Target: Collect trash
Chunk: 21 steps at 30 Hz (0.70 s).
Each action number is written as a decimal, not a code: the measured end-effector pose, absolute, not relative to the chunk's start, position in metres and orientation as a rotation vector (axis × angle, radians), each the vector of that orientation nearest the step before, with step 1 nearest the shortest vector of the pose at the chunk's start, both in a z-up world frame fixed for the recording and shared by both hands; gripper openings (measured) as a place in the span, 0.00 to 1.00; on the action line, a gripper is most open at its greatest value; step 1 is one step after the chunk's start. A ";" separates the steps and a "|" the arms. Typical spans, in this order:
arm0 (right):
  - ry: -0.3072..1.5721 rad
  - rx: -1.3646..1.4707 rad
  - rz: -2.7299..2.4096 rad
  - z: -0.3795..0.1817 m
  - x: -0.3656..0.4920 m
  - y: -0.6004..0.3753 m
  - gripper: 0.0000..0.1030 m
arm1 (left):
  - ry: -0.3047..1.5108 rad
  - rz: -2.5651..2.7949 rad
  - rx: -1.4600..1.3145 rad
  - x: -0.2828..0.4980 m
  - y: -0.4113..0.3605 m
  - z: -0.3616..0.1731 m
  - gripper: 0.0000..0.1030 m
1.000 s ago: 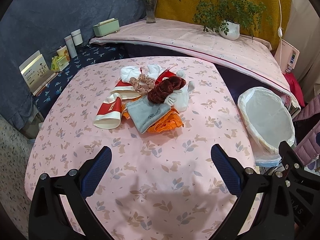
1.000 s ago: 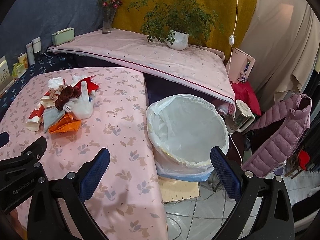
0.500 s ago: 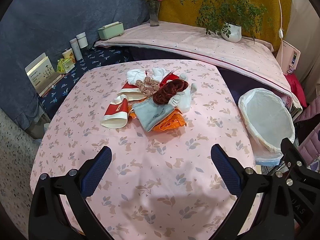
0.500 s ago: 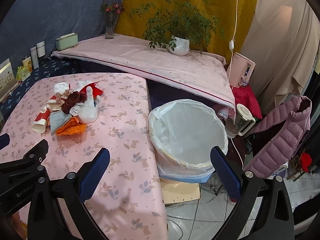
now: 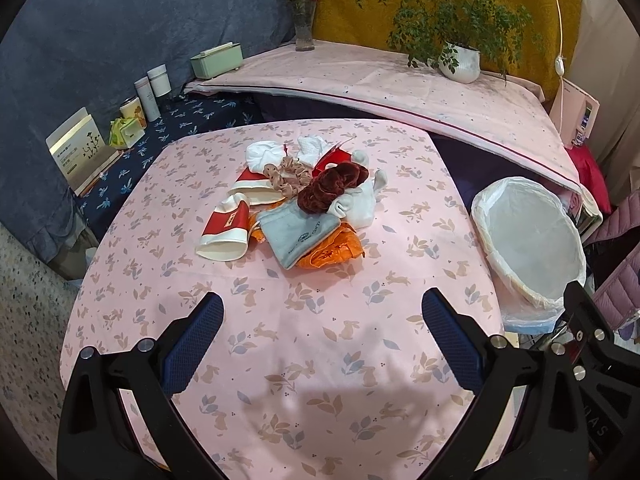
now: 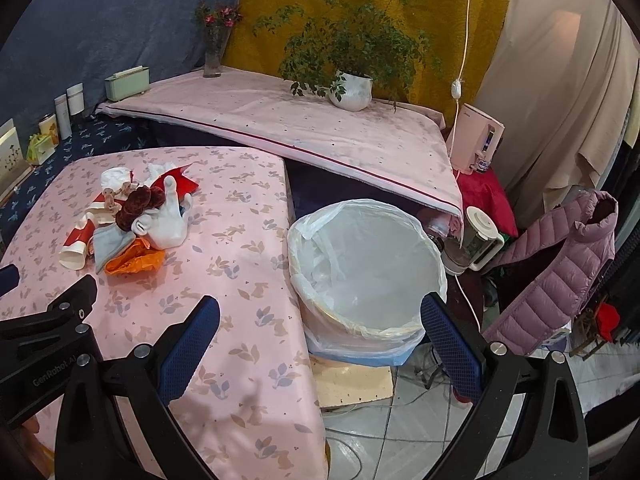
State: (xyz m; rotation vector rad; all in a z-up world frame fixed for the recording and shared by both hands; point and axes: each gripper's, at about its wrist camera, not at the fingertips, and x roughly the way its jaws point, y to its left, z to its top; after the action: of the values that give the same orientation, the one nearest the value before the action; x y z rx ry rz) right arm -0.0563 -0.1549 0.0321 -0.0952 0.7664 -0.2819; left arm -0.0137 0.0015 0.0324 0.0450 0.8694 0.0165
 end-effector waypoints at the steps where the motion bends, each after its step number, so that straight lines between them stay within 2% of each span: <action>1: 0.767 -0.093 -0.283 0.032 -0.056 -0.156 0.93 | 0.871 0.012 0.046 -0.013 0.000 0.032 0.92; 21: 0.779 -0.088 -0.310 0.036 -0.045 -0.165 0.93 | 0.863 -0.017 0.062 -0.002 -0.014 0.036 0.89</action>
State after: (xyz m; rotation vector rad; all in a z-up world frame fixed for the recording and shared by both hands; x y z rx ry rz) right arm -0.0446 -0.1649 0.0360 -0.0885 0.7792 -0.3096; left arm -0.0021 -0.0135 0.0355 0.0618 0.8629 -0.0166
